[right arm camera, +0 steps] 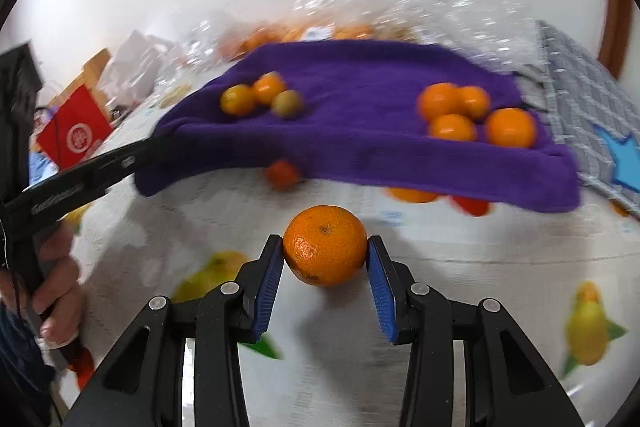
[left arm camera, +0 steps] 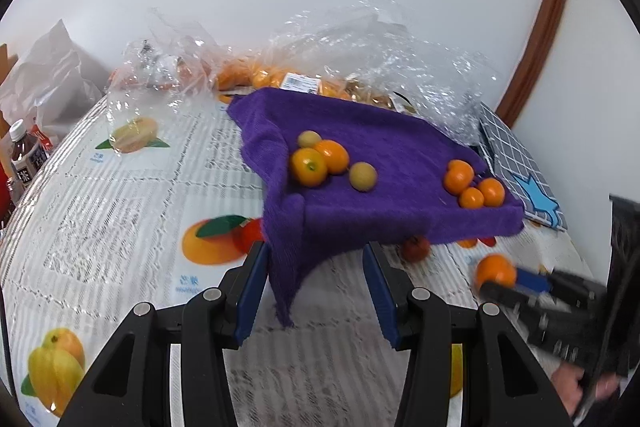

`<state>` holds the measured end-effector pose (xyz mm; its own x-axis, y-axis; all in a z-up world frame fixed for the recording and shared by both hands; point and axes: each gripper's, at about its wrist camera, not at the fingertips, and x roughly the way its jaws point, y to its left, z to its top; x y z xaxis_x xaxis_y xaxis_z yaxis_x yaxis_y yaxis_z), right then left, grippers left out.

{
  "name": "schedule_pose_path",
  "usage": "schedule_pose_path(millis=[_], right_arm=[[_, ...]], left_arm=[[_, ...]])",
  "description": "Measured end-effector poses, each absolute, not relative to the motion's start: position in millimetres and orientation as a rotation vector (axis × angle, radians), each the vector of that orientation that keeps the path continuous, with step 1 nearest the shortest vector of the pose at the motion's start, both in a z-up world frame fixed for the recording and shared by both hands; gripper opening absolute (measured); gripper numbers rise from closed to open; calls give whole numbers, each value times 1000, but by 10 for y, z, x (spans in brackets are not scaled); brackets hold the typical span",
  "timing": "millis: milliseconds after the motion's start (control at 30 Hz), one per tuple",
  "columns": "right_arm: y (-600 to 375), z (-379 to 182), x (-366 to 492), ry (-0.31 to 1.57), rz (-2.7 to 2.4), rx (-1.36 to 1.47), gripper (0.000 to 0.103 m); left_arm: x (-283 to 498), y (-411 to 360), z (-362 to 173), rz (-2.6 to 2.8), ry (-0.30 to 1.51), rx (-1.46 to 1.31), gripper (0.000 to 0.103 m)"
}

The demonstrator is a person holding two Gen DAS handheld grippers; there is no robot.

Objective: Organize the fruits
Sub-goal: 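Grasp the large orange on the sheet with the right tool, then grasp a small red fruit on the sheet with the left tool while the right tool holds the orange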

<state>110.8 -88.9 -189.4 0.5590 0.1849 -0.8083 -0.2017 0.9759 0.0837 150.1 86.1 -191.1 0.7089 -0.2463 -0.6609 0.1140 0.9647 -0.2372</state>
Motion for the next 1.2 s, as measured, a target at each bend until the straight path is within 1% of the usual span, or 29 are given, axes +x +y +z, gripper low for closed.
schedule_pose_path(millis=[333, 567, 933, 1100, 1167, 1200], right_arm=[[-1740, -1852, 1078, 905, 66, 16, 42], [-2007, -1818, 1052, 889, 64, 74, 42], [-2115, -1776, 1030, 861, 80, 52, 42], [-2221, -1806, 1057, 876, 103, 109, 42], [-2206, -1821, 1070, 885, 104, 103, 42], [-2192, -1823, 1071, 887, 109, 99, 42]], left_arm=[[1298, 583, -1931, -263, 785, -167, 46], [1210, 363, -1962, -294, 819, -159, 46], [1620, -77, -2106, -246, 889, -129, 46], [1792, -125, -2142, -203, 898, -145, 39], [1854, -120, -2169, -190, 914, -163, 31], [1879, -114, -2187, -186, 923, -172, 28]])
